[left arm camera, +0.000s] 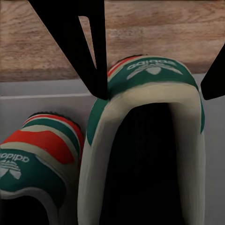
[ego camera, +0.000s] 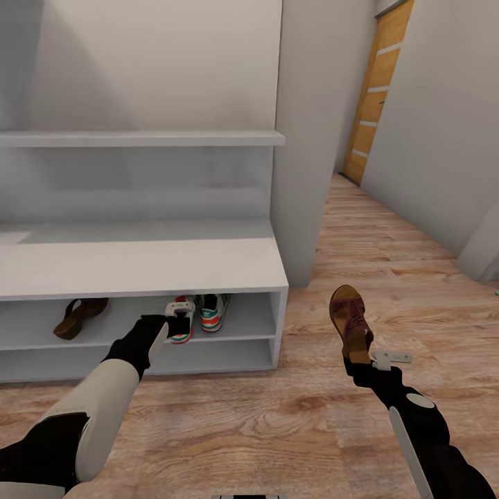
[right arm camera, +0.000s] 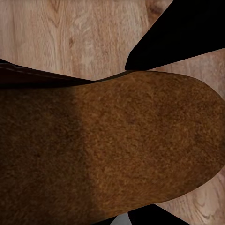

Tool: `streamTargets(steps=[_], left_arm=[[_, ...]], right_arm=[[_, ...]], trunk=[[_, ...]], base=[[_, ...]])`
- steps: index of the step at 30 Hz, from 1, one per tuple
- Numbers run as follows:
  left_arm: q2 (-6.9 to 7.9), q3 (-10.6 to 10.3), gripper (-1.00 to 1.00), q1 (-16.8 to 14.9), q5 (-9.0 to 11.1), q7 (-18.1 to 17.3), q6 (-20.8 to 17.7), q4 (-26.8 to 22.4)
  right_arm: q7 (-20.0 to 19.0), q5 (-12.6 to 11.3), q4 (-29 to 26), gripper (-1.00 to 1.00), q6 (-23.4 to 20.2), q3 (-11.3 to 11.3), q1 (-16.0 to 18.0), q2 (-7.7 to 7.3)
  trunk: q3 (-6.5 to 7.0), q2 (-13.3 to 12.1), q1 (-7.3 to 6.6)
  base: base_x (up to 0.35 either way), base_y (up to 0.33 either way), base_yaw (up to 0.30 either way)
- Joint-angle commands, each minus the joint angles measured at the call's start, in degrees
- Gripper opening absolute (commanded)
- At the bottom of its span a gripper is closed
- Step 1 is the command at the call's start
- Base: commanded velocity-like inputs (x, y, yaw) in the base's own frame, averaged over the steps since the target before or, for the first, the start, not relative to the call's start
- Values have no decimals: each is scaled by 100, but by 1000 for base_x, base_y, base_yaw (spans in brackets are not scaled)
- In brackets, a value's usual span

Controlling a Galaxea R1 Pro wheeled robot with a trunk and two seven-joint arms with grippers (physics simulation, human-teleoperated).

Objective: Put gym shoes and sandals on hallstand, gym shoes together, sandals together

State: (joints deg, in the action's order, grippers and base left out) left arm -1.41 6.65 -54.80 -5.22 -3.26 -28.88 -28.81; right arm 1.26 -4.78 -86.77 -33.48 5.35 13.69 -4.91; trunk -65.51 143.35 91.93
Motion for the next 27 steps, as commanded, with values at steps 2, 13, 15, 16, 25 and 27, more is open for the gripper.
streamTargets(steps=[2, 13, 15, 16, 25, 27], left_arm=[[-8, 47, -100, 10, -57, -34, -30, -11], [-8, 47, -100, 25, -55, -34, -30, -11], [-9, 47, -100, 24, -52, -34, -30, -11], [-9, 47, -100, 23, -53, -34, -30, -11], [-10, 47, -100, 26, -50, -34, -30, -11], [-11, 47, -100, 27, -50, -34, -30, -11]], right_arm=[[15, -50, -7, -100, -27, 2, 3, -2], [15, -50, -7, -100, -27, 2, 3, -2], [15, -50, -7, -100, -27, 2, 3, -2], [15, -50, -7, -100, -27, 2, 3, -2], [15, -50, -7, -100, -27, 2, 3, -2], [15, -50, -7, -100, -27, 2, 3, -2]], trunk=[[-5, 2, -1], [-5, 2, -1], [-5, 2, -1], [-5, 2, -1], [-5, 2, -1], [-5, 2, -1]], base=[[0, 0, 0], [30, 0, 0], [124, 0, 0], [69, 0, 0], [25, 0, 0], [83, 0, 0]])
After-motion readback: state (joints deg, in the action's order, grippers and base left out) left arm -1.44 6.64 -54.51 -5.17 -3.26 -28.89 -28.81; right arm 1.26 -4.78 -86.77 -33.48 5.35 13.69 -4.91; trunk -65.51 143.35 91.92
